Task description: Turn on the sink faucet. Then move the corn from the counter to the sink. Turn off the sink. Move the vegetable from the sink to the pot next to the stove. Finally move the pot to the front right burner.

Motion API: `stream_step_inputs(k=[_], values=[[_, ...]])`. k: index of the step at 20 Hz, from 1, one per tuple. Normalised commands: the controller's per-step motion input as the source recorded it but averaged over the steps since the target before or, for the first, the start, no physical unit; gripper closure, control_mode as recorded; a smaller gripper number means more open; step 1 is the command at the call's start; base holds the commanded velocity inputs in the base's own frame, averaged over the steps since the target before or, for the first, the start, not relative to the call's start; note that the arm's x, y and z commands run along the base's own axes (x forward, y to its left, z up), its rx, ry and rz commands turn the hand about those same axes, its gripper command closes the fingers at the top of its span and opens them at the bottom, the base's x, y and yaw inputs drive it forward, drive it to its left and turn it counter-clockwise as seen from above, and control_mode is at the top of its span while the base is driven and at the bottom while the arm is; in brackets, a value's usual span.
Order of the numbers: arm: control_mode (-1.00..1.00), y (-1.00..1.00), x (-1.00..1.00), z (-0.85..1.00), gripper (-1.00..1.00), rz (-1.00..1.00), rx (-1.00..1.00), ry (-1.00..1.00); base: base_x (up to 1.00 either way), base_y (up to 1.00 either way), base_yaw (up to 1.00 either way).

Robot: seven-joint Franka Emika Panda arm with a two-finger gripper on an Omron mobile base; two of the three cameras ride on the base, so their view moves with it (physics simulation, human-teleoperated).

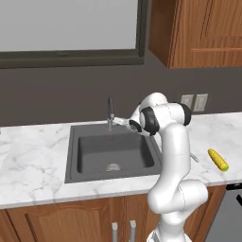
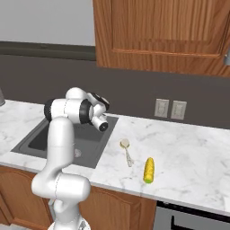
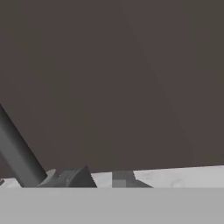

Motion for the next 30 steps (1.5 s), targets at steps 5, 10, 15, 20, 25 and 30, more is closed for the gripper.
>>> stream_step_inputs(k=[5,10,15,20,25,30], values=[[-1.0,-0.82,-0.32,-0.58,1.0,-0.11,0.16,0.11,0.0,0.0,0.0],[-1.0,-0.66,-0.34,-0.43,1.0,-0.19,0.2,0.16,0.0,0.0,0.0],[-1.0,-0.62,-0.24,-0.45,1.0,-0.2,0.18,0.15,0.0,0.0,0.0],[-1.0,-0.46,-0.04,-0.38,1.0,-0.12,0.11,0.11,0.0,0.0,0.0],[-1.0,-0.47,-0.05,-0.34,1.0,-0.05,0.09,0.08,0.0,0.0,0.0],[-1.0,-0.43,-0.11,-0.23,1.0,0.0,0.09,0.01,0.0,0.0,0.0]])
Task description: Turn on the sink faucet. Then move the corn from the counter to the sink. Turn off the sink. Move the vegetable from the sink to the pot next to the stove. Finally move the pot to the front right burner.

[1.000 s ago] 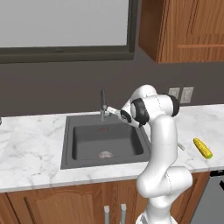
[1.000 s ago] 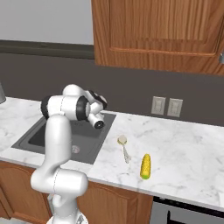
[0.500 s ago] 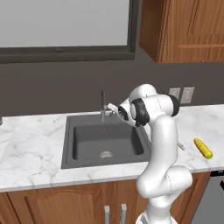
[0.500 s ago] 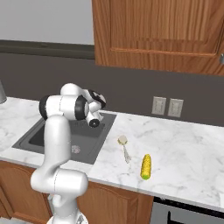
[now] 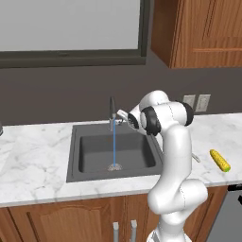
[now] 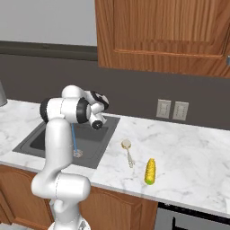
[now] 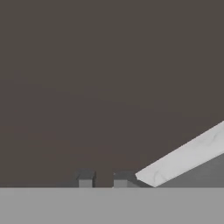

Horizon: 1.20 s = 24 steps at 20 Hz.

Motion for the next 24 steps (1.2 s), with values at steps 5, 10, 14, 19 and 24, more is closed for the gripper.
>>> stream_step_inputs(k=[5,10,14,19,24], values=[[-1.0,-0.32,-0.21,-0.29,1.0,0.0,0.04,0.0,0.0,0.0,0.0],[-1.0,-0.26,-0.23,-0.11,1.0,0.0,0.02,0.0,0.0,0.0,0.0],[-1.0,-0.08,-0.38,0.33,-1.0,0.0,0.03,-0.06,0.0,0.0,0.0],[-1.0,-0.04,-0.39,0.44,-1.0,0.0,0.02,-0.06,0.0,0.0,0.0],[-1.0,0.0,-0.38,0.46,-1.0,0.0,0.0,-0.01,0.0,0.0,0.0]])
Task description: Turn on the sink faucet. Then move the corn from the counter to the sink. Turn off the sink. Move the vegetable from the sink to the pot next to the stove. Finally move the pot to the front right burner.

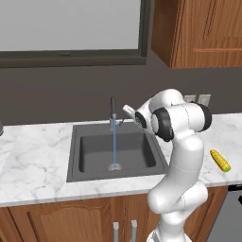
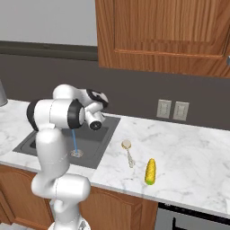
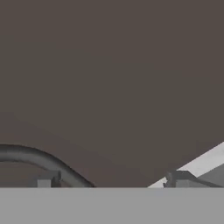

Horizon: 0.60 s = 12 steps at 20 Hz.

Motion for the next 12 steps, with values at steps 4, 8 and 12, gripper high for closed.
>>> stream_step_inputs(k=[4,8,12], values=[[-1.0,0.0,-0.43,0.65,-1.0,0.0,0.0,-0.02,0.0,0.0,0.0],[-1.0,-0.06,-0.56,0.63,-1.0,0.0,0.0,-0.01,0.0,0.0,0.0],[-1.0,-0.16,-0.66,0.64,-1.0,0.0,0.0,0.0,0.0,0.0,0.0]])
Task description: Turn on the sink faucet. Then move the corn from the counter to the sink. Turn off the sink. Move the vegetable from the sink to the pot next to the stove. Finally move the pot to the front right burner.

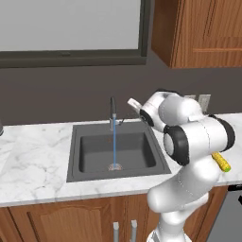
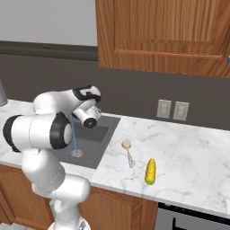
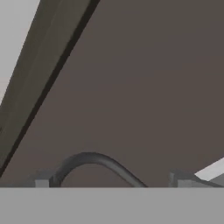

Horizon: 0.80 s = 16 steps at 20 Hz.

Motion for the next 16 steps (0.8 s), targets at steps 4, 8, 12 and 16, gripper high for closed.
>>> stream_step_inputs(k=[4,8,12,16], values=[[-1.0,-0.18,-0.65,0.65,-1.0,0.0,0.0,0.0,0.0,0.0,0.0],[-1.0,-0.15,-0.64,0.64,-1.0,-0.01,0.0,0.0,0.0,0.0,0.0],[-1.0,-0.07,-0.63,0.51,-1.0,-0.03,0.0,0.05,0.0,0.0,0.0],[-1.0,-0.12,-0.64,0.46,-1.0,-0.03,0.0,0.12,0.0,0.0,0.0]])
